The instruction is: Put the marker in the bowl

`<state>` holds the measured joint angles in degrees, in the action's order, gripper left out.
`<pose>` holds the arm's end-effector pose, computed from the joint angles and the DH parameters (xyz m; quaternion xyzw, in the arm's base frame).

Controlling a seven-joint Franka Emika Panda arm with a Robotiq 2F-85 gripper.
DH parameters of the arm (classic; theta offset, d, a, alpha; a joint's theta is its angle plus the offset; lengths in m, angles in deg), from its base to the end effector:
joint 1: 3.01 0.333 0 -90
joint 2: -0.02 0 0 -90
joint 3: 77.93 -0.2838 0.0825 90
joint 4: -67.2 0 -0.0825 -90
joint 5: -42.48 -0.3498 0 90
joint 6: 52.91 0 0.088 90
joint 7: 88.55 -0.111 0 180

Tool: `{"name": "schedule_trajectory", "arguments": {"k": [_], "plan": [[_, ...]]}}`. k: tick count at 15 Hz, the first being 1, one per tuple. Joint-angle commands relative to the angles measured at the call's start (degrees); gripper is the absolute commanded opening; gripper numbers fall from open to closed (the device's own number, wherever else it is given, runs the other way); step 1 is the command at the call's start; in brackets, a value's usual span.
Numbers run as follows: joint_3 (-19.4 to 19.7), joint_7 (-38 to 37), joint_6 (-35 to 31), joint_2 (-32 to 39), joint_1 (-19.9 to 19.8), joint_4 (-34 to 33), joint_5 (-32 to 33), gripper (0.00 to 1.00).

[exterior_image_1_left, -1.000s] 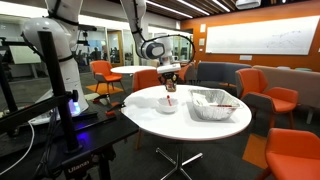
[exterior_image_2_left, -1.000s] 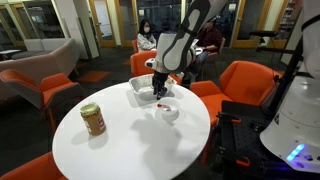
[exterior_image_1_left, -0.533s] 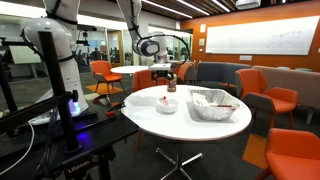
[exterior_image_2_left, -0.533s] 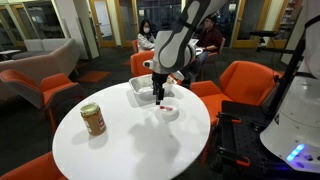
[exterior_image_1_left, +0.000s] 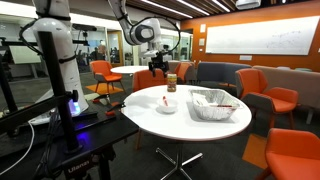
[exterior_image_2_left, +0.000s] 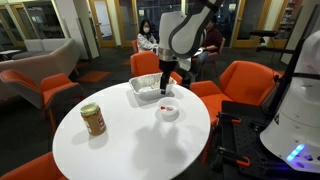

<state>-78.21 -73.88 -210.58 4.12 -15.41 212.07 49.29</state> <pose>0.4479 -0.0914 0.2564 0.9939 0.0752 0.0675 0.0433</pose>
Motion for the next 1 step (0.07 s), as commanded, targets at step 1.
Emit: {"name": "schedule_trajectory", "arguments": {"k": [1], "plan": [[4.1, -17.0, 6.9, -3.1, 4.0, 0.1, 8.1, 1.0]]}}
